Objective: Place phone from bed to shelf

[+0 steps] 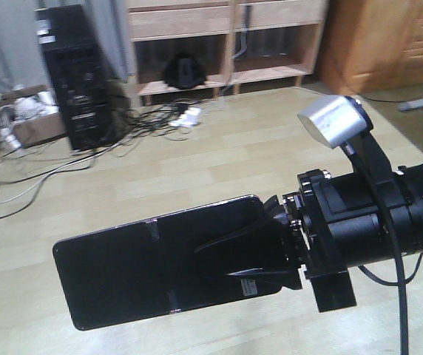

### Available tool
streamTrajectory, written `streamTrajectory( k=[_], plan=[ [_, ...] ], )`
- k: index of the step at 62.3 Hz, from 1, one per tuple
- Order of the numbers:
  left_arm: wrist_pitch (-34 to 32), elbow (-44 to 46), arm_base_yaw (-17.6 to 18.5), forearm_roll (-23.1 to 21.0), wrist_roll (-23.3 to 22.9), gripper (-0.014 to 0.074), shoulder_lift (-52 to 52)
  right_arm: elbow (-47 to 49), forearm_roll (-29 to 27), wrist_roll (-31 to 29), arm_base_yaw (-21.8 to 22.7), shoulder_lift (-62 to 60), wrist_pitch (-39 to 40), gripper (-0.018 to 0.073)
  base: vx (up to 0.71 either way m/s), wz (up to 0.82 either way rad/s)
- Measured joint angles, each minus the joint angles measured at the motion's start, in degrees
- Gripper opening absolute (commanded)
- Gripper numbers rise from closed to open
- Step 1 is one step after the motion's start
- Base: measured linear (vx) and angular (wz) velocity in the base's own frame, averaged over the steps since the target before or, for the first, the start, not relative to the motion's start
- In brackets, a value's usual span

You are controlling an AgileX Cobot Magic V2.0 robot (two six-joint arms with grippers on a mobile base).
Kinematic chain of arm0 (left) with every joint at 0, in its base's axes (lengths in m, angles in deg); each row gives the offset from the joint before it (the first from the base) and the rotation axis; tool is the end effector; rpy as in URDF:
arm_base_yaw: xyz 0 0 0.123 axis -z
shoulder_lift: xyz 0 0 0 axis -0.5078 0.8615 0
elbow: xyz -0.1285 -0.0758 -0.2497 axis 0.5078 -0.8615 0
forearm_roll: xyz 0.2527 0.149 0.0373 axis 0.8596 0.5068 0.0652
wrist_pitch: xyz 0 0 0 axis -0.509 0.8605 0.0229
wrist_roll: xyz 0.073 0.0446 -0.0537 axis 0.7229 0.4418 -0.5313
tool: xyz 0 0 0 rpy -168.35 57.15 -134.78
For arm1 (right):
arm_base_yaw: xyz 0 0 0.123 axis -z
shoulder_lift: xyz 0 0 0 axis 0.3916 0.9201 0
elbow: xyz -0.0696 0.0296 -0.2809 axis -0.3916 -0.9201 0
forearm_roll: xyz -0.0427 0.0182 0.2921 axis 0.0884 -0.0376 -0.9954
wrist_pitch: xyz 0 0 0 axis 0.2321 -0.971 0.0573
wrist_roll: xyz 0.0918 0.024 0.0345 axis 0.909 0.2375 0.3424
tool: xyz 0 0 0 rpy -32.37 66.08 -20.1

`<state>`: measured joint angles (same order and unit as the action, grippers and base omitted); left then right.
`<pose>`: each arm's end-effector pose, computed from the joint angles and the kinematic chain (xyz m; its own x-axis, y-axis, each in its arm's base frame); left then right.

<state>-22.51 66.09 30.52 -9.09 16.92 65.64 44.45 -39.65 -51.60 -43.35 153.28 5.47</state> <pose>0.1037 -0.0032 0.1796 -0.1566 0.0065 -0.9876 0.0318 0.9995 0.0015 0.2148 0.1770 0.3275 -0.5856 -0.2606 -0.7675 -0.8099 0.1490 0.5674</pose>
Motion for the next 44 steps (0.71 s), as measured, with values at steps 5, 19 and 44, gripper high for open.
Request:
streamTrajectory(
  k=[5,19,44],
  plan=[
    [0.0,0.0,0.0,0.0,0.0,0.0001,0.0,0.0,0.0,0.0,0.0,0.0,0.0,-0.0001,0.13,-0.44],
    [0.0,0.0,0.0,0.0,0.0,0.0001,0.0,0.0,0.0,0.0,0.0,0.0,0.0,-0.0001,0.13,-0.46],
    [0.0,0.0,0.0,0.0,0.0,0.0001,0.0,0.0,0.0,0.0,0.0,0.0,0.0,-0.0001,0.12,-0.42]
  ],
)
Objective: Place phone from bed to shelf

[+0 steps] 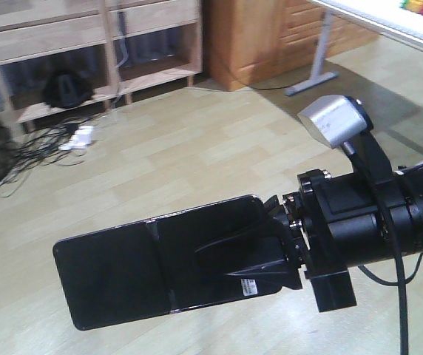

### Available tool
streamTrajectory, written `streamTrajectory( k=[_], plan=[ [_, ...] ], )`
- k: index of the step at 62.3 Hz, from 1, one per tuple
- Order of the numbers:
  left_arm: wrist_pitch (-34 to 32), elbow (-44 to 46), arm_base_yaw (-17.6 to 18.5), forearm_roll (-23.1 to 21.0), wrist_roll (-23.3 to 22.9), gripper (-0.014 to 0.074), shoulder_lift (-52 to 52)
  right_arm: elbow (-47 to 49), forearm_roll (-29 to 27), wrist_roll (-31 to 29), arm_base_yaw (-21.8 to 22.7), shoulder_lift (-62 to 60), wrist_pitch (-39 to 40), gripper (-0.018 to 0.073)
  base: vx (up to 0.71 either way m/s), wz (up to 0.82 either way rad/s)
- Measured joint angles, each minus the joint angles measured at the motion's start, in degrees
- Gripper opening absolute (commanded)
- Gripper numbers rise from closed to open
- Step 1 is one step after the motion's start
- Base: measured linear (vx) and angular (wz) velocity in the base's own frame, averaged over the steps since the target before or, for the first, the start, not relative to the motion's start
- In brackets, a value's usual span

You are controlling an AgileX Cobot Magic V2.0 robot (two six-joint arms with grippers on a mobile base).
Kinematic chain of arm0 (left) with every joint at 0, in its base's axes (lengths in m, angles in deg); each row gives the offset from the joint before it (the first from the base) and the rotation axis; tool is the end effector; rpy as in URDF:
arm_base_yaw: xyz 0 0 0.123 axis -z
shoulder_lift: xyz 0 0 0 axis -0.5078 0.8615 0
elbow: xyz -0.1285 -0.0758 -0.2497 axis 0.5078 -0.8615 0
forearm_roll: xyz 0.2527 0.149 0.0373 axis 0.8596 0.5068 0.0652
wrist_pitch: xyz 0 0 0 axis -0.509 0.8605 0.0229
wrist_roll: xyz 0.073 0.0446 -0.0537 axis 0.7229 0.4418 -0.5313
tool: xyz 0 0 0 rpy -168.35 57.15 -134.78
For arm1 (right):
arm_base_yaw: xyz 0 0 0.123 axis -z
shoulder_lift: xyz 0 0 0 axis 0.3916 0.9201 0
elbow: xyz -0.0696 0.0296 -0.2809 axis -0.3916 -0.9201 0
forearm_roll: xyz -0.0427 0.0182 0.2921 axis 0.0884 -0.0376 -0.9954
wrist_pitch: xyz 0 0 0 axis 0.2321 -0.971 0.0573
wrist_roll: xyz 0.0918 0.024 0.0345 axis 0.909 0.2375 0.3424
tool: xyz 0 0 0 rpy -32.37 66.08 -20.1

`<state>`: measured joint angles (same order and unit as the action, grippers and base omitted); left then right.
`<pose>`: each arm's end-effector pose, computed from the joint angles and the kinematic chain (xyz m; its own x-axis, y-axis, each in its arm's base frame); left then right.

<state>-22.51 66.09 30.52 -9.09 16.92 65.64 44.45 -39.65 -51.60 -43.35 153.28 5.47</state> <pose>0.1037 -0.0032 0.1796 -0.1566 0.0065 -0.9876 0.0318 0.9995 0.0015 0.2148 0.1770 0.3275 -0.5856 -0.2606 -0.7675 -0.8099 0.1490 0.5674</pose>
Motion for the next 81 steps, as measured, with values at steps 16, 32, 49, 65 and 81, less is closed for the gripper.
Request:
streamTrajectory(
  k=[16,32,49,65,81],
  plan=[
    [0.0,0.0,0.0,0.0,0.0,0.0001,0.0,0.0,0.0,0.0,0.0,0.0,0.0,-0.0001,0.11,-0.36],
    [0.0,0.0,0.0,0.0,0.0,0.0001,0.0,0.0,0.0,0.0,0.0,0.0,0.0,-0.0001,0.12,-0.35],
    [0.0,0.0,0.0,0.0,0.0,0.0001,0.0,0.0,0.0,0.0,0.0,0.0,0.0,-0.0001,0.14,-0.36],
    [0.0,0.0,0.0,0.0,0.0,0.0001,0.0,0.0,0.0,0.0,0.0,0.0,0.0,-0.0001,0.14,-0.34],
    [0.0,0.0,0.0,0.0,0.0,0.0001,0.0,0.0,0.0,0.0,0.0,0.0,0.0,-0.0001,0.15,-0.32]
  ],
)
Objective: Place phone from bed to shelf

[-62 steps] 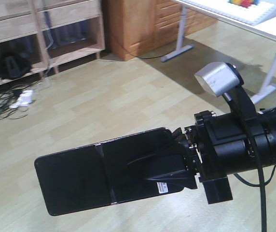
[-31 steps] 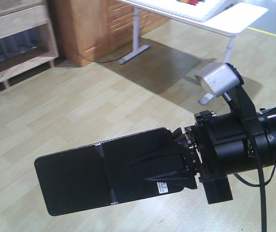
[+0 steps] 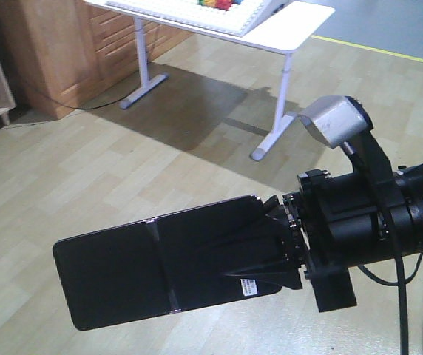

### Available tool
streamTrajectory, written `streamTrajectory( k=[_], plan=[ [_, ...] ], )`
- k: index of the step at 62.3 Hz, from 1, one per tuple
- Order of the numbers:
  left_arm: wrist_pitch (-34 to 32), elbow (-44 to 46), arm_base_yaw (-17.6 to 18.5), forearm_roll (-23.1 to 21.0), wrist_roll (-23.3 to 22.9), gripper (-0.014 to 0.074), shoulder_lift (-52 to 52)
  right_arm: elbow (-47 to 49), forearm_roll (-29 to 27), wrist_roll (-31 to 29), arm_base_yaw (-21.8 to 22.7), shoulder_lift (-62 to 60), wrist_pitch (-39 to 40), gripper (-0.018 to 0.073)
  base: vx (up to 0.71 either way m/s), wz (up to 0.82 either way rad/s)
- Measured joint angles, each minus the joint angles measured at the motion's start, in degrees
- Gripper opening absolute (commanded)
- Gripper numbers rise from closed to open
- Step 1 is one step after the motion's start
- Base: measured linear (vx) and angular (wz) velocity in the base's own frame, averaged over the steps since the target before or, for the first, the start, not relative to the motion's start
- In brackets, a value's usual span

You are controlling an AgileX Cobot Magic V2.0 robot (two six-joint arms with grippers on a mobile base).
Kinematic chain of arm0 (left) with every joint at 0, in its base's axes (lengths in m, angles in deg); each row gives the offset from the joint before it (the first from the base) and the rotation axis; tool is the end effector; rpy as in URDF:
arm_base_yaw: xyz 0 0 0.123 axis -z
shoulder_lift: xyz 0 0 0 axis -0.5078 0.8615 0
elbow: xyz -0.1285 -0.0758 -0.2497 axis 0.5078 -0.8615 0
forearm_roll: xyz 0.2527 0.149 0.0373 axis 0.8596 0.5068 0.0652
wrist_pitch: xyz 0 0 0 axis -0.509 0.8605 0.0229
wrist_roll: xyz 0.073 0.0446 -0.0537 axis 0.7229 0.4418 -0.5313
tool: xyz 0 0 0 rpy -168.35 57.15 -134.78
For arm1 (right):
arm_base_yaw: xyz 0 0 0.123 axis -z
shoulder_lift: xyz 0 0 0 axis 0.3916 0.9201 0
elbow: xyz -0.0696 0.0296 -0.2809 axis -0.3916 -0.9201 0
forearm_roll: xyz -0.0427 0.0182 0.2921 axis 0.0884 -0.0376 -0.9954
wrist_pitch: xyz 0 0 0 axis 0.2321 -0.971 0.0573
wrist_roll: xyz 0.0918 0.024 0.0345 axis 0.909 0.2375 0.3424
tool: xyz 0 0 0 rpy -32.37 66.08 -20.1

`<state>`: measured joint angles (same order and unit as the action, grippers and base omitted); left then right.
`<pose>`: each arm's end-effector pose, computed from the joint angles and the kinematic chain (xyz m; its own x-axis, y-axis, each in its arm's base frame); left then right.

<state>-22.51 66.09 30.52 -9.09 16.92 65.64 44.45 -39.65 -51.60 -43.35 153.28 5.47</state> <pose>0.1037 -0.0032 0.1796 -0.1566 0.0065 -0.9876 0.0318 0.9995 0.0015 0.2148 0.1770 0.3275 -0.5856 -0.2606 -0.7675 -0.8099 0.1490 0.5674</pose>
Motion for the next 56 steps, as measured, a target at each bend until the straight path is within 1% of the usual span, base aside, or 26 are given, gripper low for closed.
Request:
streamTrajectory(
  k=[26,56],
  plan=[
    [0.0,0.0,0.0,0.0,0.0,0.0001,0.0,0.0,0.0,0.0,0.0,0.0,0.0,-0.0001,0.17,-0.36],
    [0.0,0.0,0.0,0.0,0.0,0.0001,0.0,0.0,0.0,0.0,0.0,0.0,0.0,-0.0001,0.21,-0.43]
  ],
)
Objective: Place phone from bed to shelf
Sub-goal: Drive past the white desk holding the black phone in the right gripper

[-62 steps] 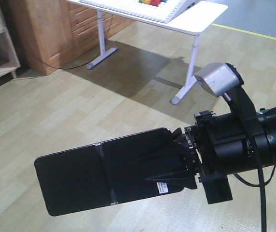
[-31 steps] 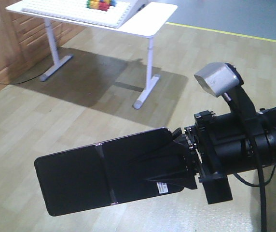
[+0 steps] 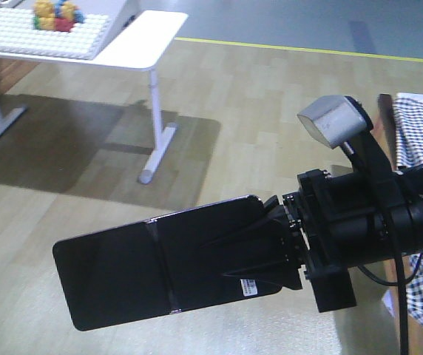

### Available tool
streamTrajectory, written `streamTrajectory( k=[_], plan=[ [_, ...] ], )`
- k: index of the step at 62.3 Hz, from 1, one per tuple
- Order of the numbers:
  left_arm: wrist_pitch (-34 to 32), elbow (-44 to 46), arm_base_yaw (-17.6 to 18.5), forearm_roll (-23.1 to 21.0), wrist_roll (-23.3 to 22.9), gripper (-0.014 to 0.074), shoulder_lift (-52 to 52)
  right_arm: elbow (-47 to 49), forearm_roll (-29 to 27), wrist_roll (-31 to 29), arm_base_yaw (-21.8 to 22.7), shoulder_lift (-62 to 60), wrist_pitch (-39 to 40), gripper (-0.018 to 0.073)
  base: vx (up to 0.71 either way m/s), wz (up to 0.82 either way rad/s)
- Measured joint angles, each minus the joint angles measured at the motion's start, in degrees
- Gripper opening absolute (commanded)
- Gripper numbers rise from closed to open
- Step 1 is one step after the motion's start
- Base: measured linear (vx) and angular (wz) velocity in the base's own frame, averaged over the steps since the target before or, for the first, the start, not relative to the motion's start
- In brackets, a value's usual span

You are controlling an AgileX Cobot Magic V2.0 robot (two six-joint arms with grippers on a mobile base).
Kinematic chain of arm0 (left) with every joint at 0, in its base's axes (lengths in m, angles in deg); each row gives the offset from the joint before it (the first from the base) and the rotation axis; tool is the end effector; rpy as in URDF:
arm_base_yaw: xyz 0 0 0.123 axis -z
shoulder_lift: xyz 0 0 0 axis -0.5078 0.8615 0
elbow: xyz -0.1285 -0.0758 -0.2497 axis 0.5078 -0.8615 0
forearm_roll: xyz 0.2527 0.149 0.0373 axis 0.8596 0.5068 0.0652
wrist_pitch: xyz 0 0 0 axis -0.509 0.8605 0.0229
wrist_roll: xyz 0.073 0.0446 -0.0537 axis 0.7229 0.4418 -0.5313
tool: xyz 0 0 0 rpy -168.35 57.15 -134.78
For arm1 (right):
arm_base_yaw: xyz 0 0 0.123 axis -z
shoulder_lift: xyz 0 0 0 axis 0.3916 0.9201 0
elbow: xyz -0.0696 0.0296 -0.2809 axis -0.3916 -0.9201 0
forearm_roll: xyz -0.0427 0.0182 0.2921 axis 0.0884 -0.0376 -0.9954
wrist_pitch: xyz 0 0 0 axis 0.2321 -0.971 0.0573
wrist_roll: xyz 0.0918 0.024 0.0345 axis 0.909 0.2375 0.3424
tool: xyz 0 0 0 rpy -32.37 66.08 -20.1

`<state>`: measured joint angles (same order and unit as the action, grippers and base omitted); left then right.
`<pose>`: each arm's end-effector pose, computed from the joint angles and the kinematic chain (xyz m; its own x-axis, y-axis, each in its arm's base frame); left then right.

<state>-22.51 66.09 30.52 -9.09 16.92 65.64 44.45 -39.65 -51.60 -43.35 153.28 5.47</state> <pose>0.1037 -0.0032 0.1796 -0.1566 0.0065 -0.9876 0.0318 0.9995 0.0015 0.2148 0.1770 0.3275 -0.5856 -0.2606 -0.7675 -0.8099 0.1490 0.5674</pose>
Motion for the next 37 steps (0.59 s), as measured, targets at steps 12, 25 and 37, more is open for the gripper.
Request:
streamTrajectory(
  k=[12,25,37],
  plan=[
    [0.0,0.0,0.0,0.0,0.0,0.0001,0.0,0.0,0.0,0.0,0.0,0.0,0.0,-0.0001,0.24,-0.44],
    [0.0,0.0,0.0,0.0,0.0,0.0001,0.0,0.0,0.0,0.0,0.0,0.0,0.0,-0.0001,0.24,-0.39],
    [0.0,0.0,0.0,0.0,0.0,0.0001,0.0,0.0,0.0,0.0,0.0,0.0,0.0,-0.0001,0.25,-0.27]
  ],
)
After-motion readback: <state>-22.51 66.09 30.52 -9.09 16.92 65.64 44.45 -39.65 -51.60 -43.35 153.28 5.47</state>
